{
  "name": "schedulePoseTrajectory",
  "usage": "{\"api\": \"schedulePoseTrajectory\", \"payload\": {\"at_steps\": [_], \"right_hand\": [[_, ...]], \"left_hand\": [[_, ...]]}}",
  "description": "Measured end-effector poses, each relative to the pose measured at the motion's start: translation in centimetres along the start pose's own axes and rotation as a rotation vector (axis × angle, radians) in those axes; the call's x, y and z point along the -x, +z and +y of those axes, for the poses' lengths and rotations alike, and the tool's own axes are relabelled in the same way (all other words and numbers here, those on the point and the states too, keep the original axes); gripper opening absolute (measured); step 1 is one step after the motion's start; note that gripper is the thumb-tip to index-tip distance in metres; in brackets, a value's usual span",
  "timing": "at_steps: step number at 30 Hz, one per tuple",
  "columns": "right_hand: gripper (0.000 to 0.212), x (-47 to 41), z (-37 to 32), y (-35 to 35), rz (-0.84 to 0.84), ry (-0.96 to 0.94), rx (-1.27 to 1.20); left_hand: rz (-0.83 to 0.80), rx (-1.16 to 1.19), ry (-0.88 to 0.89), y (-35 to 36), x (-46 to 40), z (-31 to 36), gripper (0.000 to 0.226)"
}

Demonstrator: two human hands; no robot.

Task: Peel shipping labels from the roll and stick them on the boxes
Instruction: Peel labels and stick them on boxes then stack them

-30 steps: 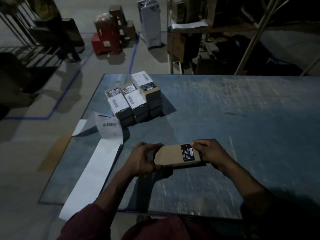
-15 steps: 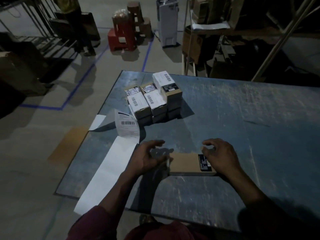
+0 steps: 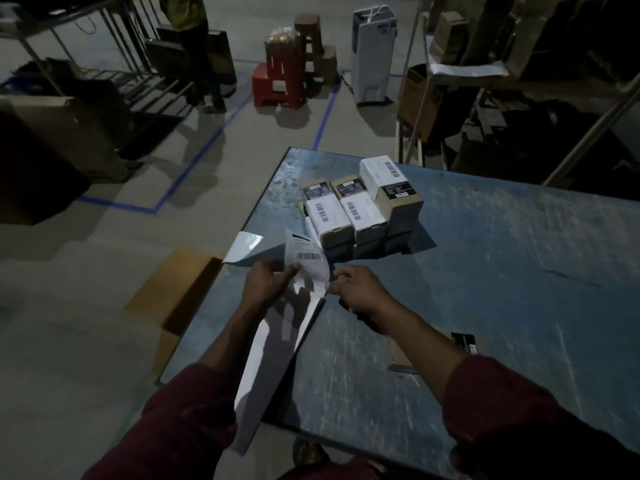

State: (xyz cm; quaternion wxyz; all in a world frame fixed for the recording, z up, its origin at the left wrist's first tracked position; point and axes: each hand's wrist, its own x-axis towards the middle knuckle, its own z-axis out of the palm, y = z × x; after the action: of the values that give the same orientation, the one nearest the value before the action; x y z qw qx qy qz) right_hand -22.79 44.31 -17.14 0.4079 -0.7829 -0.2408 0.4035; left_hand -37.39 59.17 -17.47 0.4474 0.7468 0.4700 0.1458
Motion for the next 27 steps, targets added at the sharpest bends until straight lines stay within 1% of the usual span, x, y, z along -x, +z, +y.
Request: {"api": "schedulePoseTrajectory", "payload": {"at_steps": [1,2,4,6,9,12,14,15,16,18,19,20,21,22,23,24,25,26,27], "right_hand": [[0.017,-0.2,-0.3,0.5,-0.005,0.029,-0.023],[0.019,-0.4,-0.3,0.9,-0.007,0.045,-0.037],[0.028,-0.4,-0.3,1.4,-0.026,0.049,-0.041],[0.02,-0.2,-0.3,1.7,-0.035,0.038,-0.087],[0.028,0.0,-1.2,1.9,-0.027,-0.004,-0.184],[0.015,0.2,-3.0,1.6,-0.066,-0.081,-0.318],[0.02,0.5,-4.4,1.1,-0.074,-0.13,-0.427],[0.018,0.6,-4.9,0.8,-0.078,-0.161,-0.457],[0.021,0.5,-5.3,0.6,-0.078,-0.201,-0.475],[0.041,0.5,-5.8,0.2,-0.062,-0.277,-0.467],[0.044,0.5,-5.8,0.1,-0.05,-0.293,-0.452],[0.04,0.4,-5.7,-0.1,-0.038,-0.316,-0.44],[0.031,0.4,-5.5,-0.3,-0.024,-0.324,-0.427],[0.021,0.4,-5.4,-0.5,-0.012,-0.328,-0.417],[0.014,0.5,-5.4,-0.6,-0.002,-0.331,-0.419],[0.016,0.7,-5.4,-0.8,0.007,-0.342,-0.418],[0.02,0.7,-5.2,-0.9,0.019,-0.354,-0.412],[0.022,0.7,-5.1,-0.9,0.034,-0.368,-0.379],[0.022,0.7,-5.0,-1.0,0.051,-0.387,-0.341]], "left_hand": [[-0.004,0.011,0.015,0.0,-0.4,0.2,0.035],[-0.005,0.057,0.014,-0.1,-0.6,0.7,0.036],[0.005,0.178,0.034,-0.7,-0.8,1.6,0.032],[0.027,0.284,0.049,-1.5,-1.3,2.2,0.028],[0.077,0.429,0.057,-2.6,-2.2,3.0,0.023],[0.138,0.564,0.008,-3.1,-2.9,4.3,0.023],[0.186,0.61,-0.029,-3.2,-3.3,5.4,0.02],[0.206,0.629,-0.058,-3.2,-3.6,5.9,0.014],[0.217,0.669,-0.094,-3.2,-3.7,6.4,0.015],[0.213,0.75,-0.167,-3.2,-4.0,7.0,0.039],[0.216,0.732,-0.176,-3.1,-4.0,7.2,0.049],[0.23,0.665,-0.148,-3.1,-3.8,7.3,0.057],[0.268,0.518,-0.078,-3.2,-3.4,7.4,0.062],[0.34,0.329,0.025,-3.3,-2.9,7.4,0.063],[0.43,0.15,0.17,-3.6,-2.3,7.3,0.061],[0.498,0.016,0.35,-3.9,-1.4,7.3,0.053],[0.504,-0.076,0.519,-4.0,-0.7,7.4,0.042],[0.458,-0.144,0.662,-4.1,0.0,7.4,0.031],[0.383,-0.205,0.758,-4.0,0.4,7.3,0.023]]}}
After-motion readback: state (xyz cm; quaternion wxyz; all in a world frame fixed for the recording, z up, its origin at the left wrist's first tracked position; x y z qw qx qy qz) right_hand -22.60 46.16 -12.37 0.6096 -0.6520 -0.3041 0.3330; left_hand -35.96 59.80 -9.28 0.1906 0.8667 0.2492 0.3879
